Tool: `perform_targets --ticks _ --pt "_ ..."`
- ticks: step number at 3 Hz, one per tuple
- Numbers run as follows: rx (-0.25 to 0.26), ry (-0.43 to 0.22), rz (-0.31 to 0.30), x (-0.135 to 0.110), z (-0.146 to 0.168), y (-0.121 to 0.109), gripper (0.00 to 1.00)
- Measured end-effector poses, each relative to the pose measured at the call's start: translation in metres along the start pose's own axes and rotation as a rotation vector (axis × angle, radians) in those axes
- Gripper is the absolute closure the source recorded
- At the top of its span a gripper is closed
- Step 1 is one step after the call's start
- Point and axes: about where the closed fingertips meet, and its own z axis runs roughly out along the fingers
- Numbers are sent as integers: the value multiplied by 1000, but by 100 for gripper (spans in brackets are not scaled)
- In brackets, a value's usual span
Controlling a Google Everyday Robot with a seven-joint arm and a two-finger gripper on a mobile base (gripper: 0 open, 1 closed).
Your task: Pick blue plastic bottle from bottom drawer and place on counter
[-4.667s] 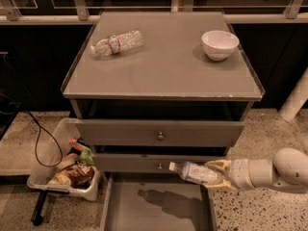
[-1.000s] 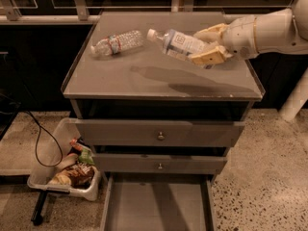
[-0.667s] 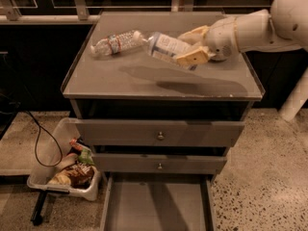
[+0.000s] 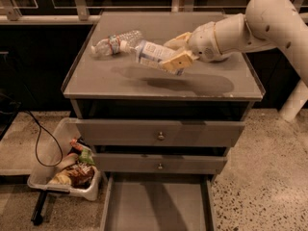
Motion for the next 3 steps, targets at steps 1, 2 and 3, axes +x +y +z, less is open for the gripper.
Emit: perform_targets --ticks 1,2,3 --pt "29 39 43 17 9 -13 100" --pt "79 73 94 33 10 -22 100" --pt "126 94 128 43 9 -27 100"
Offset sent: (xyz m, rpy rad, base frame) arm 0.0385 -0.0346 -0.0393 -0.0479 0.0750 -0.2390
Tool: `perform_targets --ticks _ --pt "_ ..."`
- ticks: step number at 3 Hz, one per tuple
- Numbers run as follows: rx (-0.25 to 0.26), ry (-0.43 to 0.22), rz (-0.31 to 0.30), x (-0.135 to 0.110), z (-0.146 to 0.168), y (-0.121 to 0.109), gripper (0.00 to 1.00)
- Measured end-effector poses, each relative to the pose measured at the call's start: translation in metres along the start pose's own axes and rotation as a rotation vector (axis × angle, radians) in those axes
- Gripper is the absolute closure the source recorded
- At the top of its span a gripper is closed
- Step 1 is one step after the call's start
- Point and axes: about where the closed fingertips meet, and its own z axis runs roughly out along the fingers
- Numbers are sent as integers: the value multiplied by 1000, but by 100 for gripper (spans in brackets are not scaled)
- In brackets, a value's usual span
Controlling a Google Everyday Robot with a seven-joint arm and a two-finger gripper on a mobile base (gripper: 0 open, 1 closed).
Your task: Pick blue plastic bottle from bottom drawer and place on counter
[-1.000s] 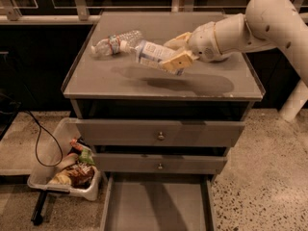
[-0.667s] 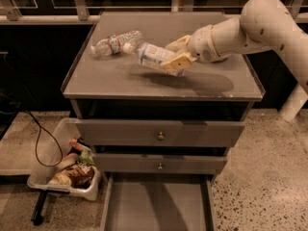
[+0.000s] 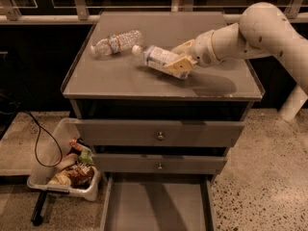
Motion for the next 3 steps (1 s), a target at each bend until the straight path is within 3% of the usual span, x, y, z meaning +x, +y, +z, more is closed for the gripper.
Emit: perform_targets --ticks 3 --pt "1 -1 1 0 1 0 35"
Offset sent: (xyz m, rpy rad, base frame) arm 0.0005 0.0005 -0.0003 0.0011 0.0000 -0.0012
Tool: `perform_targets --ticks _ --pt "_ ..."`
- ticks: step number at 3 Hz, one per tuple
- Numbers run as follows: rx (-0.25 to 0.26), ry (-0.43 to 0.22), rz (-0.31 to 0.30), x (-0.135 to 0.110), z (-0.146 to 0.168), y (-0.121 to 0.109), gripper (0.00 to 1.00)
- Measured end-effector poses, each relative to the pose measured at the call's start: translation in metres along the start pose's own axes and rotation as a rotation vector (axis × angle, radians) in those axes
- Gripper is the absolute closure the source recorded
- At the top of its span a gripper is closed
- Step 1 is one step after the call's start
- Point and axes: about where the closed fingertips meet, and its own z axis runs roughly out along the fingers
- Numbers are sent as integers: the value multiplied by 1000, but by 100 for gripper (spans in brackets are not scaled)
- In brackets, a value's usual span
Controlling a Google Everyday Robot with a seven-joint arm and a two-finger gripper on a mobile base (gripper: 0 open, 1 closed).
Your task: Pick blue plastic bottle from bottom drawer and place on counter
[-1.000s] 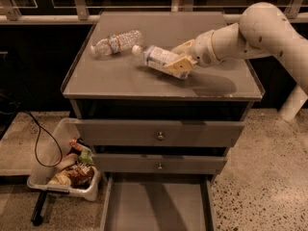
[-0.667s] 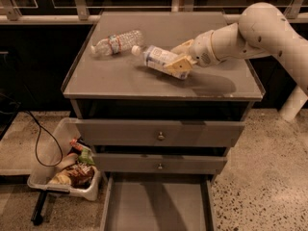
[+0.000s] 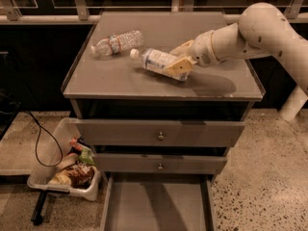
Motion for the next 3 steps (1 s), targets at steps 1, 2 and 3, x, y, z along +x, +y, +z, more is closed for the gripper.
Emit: perform_targets --ticks 1,2,3 --pt "0 0 0 0 0 0 11" --pt "0 0 0 0 0 0 0" --pt "0 0 0 0 0 0 0"
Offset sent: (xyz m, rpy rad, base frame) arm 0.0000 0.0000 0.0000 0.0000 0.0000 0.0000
